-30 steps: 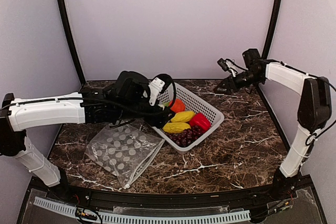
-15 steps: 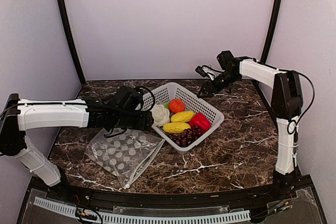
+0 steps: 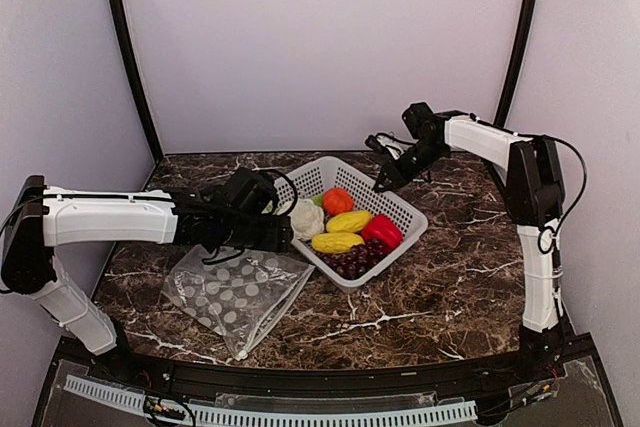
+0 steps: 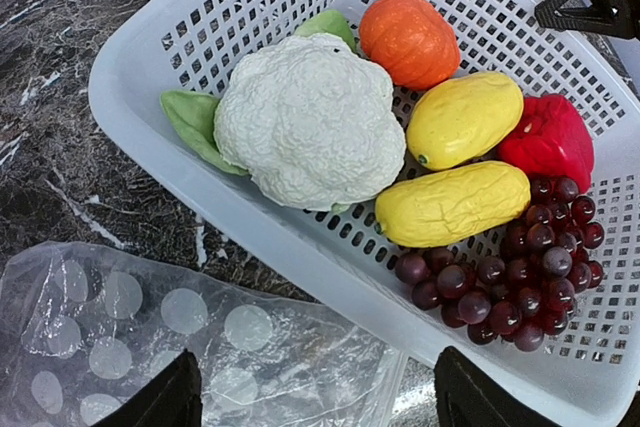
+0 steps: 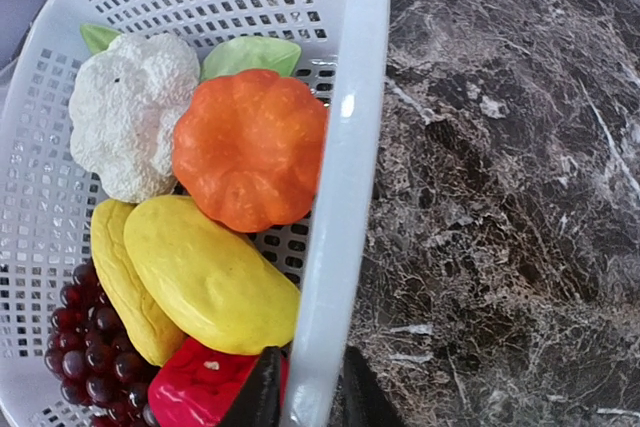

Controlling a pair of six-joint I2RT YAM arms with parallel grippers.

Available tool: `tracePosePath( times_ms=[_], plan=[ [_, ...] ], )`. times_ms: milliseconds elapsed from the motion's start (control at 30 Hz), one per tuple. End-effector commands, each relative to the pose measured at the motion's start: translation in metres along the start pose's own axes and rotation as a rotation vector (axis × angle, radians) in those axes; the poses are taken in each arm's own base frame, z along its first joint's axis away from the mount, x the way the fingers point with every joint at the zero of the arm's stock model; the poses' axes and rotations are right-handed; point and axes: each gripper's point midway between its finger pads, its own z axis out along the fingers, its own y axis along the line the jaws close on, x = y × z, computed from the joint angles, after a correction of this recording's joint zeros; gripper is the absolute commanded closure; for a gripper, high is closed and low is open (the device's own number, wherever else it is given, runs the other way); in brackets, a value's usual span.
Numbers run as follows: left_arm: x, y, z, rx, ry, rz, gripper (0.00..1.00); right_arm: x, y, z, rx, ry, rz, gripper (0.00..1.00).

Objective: Place the food in the zip-top bag and seal the zipper
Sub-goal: Move the bin to the center of the board.

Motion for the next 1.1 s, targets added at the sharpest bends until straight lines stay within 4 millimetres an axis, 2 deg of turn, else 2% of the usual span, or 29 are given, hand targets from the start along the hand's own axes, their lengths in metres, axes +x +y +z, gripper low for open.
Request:
tracePosePath(
  times_ms=[0,100,200,433,567,633,667,700,867,933,1000,1033,1067],
  plan=[
    [0.001,0.011,0.001,-0.044,0.001,0.013,0.21,0.013,-0.010,-0.005,0.073,0.045,0.037,0.92],
    [-0.002,0.015,0.000,-0.057,-0.008,0.023,0.21,0.030,-0.018,-0.012,0.131,0.078,0.093,1.00],
    [-0.006,0.018,-0.001,-0.071,-0.025,0.032,0.21,0.052,-0.029,-0.030,0.180,0.086,0.182,1.00],
    [-0.014,0.012,-0.001,-0.060,-0.045,0.131,0.22,0.105,-0.077,-0.111,0.278,-0.087,0.508,1.00],
    [-0.017,0.016,-0.002,-0.095,-0.040,0.193,0.22,0.132,-0.088,-0.136,0.365,-0.121,0.596,1.00],
    [-0.017,0.016,-0.002,-0.100,-0.033,0.214,0.22,0.137,-0.082,-0.135,0.355,-0.135,0.604,1.00],
    [-0.016,0.016,-0.002,-0.101,-0.026,0.226,0.22,0.142,-0.085,-0.139,0.337,-0.156,0.621,1.00],
    [-0.016,0.016,-0.002,-0.097,-0.021,0.232,0.22,0.142,-0.082,-0.136,0.306,-0.162,0.612,0.97],
    [-0.008,0.009,-0.009,-0.045,0.040,0.310,0.25,0.131,-0.073,-0.121,0.178,-0.173,0.600,0.94],
    [0.003,-0.001,-0.016,0.028,0.098,0.362,0.27,0.132,-0.071,-0.113,0.147,-0.156,0.605,0.92],
    [0.018,-0.008,-0.025,0.075,0.159,0.421,0.27,0.130,-0.067,-0.109,0.112,-0.152,0.611,0.85],
    [0.031,-0.008,-0.031,0.067,0.205,0.469,0.27,0.130,-0.066,-0.110,0.108,-0.148,0.597,0.79],
    [0.032,-0.010,-0.035,0.062,0.216,0.490,0.27,0.129,-0.065,-0.114,0.118,-0.150,0.583,0.71]
  ],
)
